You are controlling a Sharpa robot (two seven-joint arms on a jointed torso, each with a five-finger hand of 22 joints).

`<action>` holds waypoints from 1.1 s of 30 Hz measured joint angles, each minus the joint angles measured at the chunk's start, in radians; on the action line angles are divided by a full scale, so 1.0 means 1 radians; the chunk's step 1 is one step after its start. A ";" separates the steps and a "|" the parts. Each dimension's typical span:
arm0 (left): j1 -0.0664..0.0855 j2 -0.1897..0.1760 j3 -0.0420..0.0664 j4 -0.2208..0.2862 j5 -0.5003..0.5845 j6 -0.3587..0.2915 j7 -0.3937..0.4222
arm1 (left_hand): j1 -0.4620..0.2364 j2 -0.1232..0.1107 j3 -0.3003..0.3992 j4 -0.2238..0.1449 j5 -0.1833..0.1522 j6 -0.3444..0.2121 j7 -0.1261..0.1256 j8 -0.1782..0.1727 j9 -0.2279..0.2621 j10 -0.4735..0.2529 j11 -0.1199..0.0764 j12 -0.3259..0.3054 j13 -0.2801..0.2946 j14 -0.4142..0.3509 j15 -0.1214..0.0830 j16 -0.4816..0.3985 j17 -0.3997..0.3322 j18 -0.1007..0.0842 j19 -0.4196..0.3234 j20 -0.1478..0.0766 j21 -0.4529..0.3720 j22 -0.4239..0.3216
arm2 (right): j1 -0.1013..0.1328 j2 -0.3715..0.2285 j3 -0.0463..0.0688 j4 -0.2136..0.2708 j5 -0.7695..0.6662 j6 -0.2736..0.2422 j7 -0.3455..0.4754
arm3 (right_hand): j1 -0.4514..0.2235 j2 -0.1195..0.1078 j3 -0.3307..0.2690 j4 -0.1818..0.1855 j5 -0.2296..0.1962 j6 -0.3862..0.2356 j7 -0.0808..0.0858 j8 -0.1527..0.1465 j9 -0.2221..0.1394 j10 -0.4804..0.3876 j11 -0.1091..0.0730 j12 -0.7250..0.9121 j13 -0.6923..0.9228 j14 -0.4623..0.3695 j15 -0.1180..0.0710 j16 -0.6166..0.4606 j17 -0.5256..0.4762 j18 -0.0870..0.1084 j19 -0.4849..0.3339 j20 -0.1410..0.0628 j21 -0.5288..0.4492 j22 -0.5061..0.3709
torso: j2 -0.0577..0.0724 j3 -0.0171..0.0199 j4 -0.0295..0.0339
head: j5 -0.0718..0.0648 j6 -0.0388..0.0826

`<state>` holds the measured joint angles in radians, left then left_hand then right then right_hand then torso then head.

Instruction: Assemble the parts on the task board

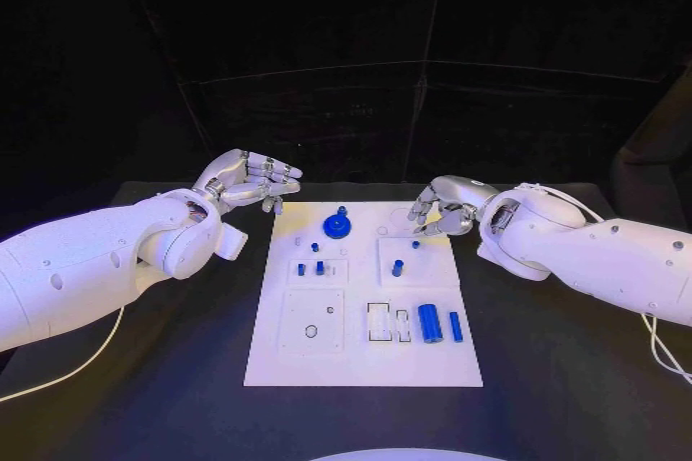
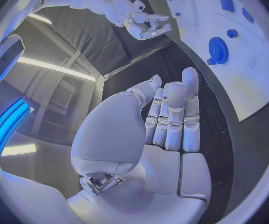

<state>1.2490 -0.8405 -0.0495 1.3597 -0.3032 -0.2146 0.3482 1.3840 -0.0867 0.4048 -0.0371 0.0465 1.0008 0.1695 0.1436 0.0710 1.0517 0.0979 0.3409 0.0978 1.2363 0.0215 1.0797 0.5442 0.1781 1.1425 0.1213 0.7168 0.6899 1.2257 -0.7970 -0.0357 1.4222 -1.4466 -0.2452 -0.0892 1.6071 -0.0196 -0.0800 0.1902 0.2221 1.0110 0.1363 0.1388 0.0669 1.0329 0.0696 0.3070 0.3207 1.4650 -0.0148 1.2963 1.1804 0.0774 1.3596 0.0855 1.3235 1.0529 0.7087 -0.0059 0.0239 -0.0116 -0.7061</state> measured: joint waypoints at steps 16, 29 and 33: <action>-0.005 -0.012 -0.001 -0.007 0.223 0.074 0.065 | -0.013 -0.003 -0.006 0.006 0.000 0.000 0.000 0.009 0.000 -0.001 -0.004 0.019 0.004 -0.016 -0.009 -0.015 -0.029 0.000 -0.003 -0.003 -0.015 -0.010 | -0.028 0.013 0.000 0.014 -0.207 0.055 -0.031 | 0.010 -0.010 0.051 -0.001 -0.042 0.007 0.018 -0.036 0.000 0.000 0.018 -0.067 -0.119 0.000 0.015 -0.017 -0.031 0.000 0.013 0.020 0.008 0.024 | -0.001 0.0003 0.0030 | -0.005 -0.001; -0.005 -0.015 -0.001 -0.014 0.248 0.086 0.074 | -0.013 -0.003 -0.009 0.003 0.000 0.000 0.000 0.009 0.000 -0.007 -0.001 0.024 0.004 -0.016 -0.009 -0.015 -0.029 0.000 -0.003 -0.003 -0.020 -0.011 | -0.030 0.024 0.000 0.008 -0.234 0.089 -0.043 | 0.024 0.003 0.123 -0.006 -0.077 0.037 0.018 -0.041 0.001 0.037 0.018 -0.076 -0.164 0.000 0.015 -0.017 -0.034 0.000 0.016 0.023 0.012 0.035 | -0.001 0.0002 0.0027 | -0.010 -0.006; -0.005 -0.015 -0.001 -0.015 0.251 0.087 0.075 | -0.013 -0.003 -0.004 -0.002 0.000 0.000 0.000 0.011 0.000 -0.007 -0.001 0.030 0.005 -0.016 -0.009 -0.015 -0.030 0.000 -0.003 -0.003 -0.020 -0.012 | -0.030 0.025 0.000 0.005 -0.236 0.101 -0.045 | 0.038 0.010 0.179 -0.010 -0.103 0.069 0.007 -0.041 0.003 0.072 0.007 -0.084 -0.184 0.000 0.015 -0.017 -0.040 0.000 0.020 0.020 0.016 0.038 | -0.001 0.0003 0.0022 | -0.010 -0.010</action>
<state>1.2439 -0.8560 -0.0504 1.3447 -0.0525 -0.1275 0.4227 1.3712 -0.0898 0.4005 -0.0388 0.0465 1.0007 0.1694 0.1548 0.0707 1.0450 0.0965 0.3709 0.1025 1.2201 0.0128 1.0651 0.5146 0.1780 1.1391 0.1178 0.6972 0.6777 1.1957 -0.7716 -0.0356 1.4275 -1.6830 -0.1447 -0.1341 1.6453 -0.0098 0.0990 0.1800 0.1194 1.0798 0.1437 0.0978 0.0704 1.1046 0.0765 0.2233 0.1368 1.4649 0.0001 1.2798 1.1400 0.0774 1.3798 0.1051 1.3392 1.0914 0.7081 -0.0057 0.0261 -0.0218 -0.7160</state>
